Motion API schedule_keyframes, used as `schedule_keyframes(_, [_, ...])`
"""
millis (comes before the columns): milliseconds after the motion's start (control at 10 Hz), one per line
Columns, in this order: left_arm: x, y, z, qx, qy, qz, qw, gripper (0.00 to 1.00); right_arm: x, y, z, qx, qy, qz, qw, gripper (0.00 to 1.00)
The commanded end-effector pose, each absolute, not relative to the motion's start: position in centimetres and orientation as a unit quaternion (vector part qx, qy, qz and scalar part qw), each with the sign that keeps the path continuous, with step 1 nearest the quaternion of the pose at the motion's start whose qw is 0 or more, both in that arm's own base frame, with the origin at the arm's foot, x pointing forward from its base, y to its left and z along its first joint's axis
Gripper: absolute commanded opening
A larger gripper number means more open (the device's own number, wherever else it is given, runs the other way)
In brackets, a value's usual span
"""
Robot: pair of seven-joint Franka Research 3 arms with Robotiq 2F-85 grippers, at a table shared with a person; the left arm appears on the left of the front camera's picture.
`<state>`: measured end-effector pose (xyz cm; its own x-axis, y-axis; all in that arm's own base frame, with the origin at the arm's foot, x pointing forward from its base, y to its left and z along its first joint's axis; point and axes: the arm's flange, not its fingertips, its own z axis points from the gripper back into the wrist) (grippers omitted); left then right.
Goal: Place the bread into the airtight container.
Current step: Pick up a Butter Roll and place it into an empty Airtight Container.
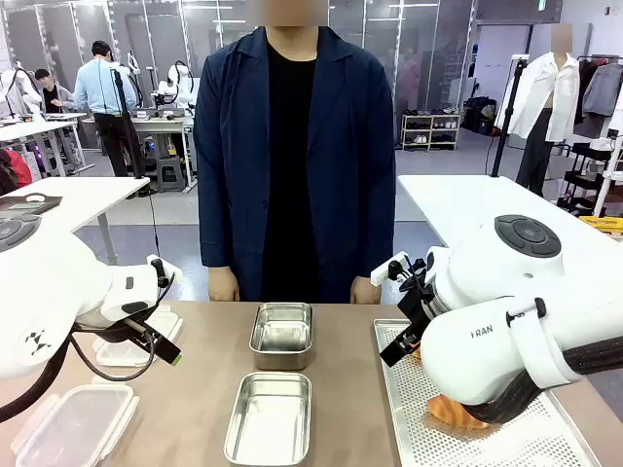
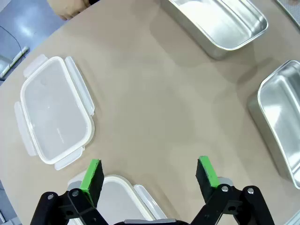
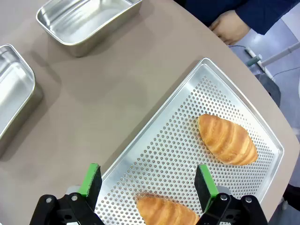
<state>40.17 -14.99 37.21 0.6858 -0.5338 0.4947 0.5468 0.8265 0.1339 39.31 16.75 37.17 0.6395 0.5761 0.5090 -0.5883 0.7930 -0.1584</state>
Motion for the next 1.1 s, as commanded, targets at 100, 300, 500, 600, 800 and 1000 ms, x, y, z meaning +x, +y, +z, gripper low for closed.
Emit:
schedule_keyframes(100, [40.16, -15.02, 37.21, -0.012, -0.266, -0.294, 0.918, 1.0, 39.31, 16.75, 37.17, 0.011, -0.277, 0.321, 0.905, 1.0])
schedule_keyframes(300, [40.16, -15.02, 37.21, -0.012, -0.266, -0.294, 0.918, 1.0, 39.31, 16.75, 37.17, 0.011, -0.277, 0.321, 0.905, 1.0])
schedule_keyframes(500, [40.16, -15.02, 37.21, -0.012, -0.266, -0.294, 0.918, 1.0, 39.31, 16.75, 37.17, 0.011, -0.277, 0.321, 0.905, 1.0])
schedule_keyframes(600, [40.16, -15.02, 37.21, -0.012, -0.266, -0.294, 0.918, 1.0, 39.31, 16.75, 37.17, 0.011, -0.277, 0.321, 0.905, 1.0])
schedule_keyframes(800, [40.16, -15.02, 37.21, -0.012, -0.266, -0.294, 0.918, 1.0, 39.31, 16.75, 37.17, 0.011, -0.277, 0.321, 0.905, 1.0])
schedule_keyframes(1000, [40.16, -15.02, 37.21, -0.012, -0.266, -0.294, 0.918, 1.0, 39.31, 16.75, 37.17, 0.011, -0.277, 0.321, 0.905, 1.0])
